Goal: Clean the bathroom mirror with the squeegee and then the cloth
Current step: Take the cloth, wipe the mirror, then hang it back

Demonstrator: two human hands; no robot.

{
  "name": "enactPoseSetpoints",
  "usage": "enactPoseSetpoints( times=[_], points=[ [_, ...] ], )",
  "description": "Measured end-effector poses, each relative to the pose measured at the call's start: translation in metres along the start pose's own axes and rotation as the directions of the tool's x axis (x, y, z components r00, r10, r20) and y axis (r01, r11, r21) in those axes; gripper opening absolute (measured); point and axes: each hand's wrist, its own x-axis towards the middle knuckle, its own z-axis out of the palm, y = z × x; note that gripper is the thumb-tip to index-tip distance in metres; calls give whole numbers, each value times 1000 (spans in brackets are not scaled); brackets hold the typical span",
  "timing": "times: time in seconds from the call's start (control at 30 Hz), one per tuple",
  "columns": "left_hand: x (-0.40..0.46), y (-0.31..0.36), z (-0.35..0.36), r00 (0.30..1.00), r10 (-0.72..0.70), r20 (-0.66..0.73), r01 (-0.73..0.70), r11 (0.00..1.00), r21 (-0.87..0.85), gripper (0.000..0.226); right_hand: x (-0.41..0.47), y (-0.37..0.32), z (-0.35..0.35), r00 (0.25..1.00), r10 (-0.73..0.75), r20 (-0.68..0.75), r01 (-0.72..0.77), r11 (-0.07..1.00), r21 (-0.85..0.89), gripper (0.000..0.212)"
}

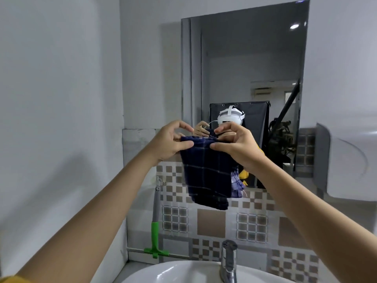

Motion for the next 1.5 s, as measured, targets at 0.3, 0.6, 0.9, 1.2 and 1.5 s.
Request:
enactPoseSetpoints(
  times=[0.3, 0.6, 0.9, 1.2, 1.5],
  points=[
    [24, 5, 63, 985, 130, -117, -125, 991, 54, 19, -29, 26, -51, 912, 270, 308, -310, 946, 91, 56],
    [62, 22, 84, 953, 233, -191, -209, 968, 140, 19, -38, 28, -56, 983, 185, -10, -156, 855, 495, 49],
    [79, 14, 81, 915, 289, -282, -245, 952, 182, 17, -23, 26, -30, 950, 193, -247, -15, 815, 579, 33],
    [67, 31, 74, 991, -123, 61, 135, 956, -260, 23, 10, 20, -9, 903, 284, -323, -39, 803, 595, 31],
    [83, 21, 66, 988, -139, -65, 105, 919, -380, 22, 26, 13, -4, 952, 278, -130, -92, 664, 742, 48]
  ],
)
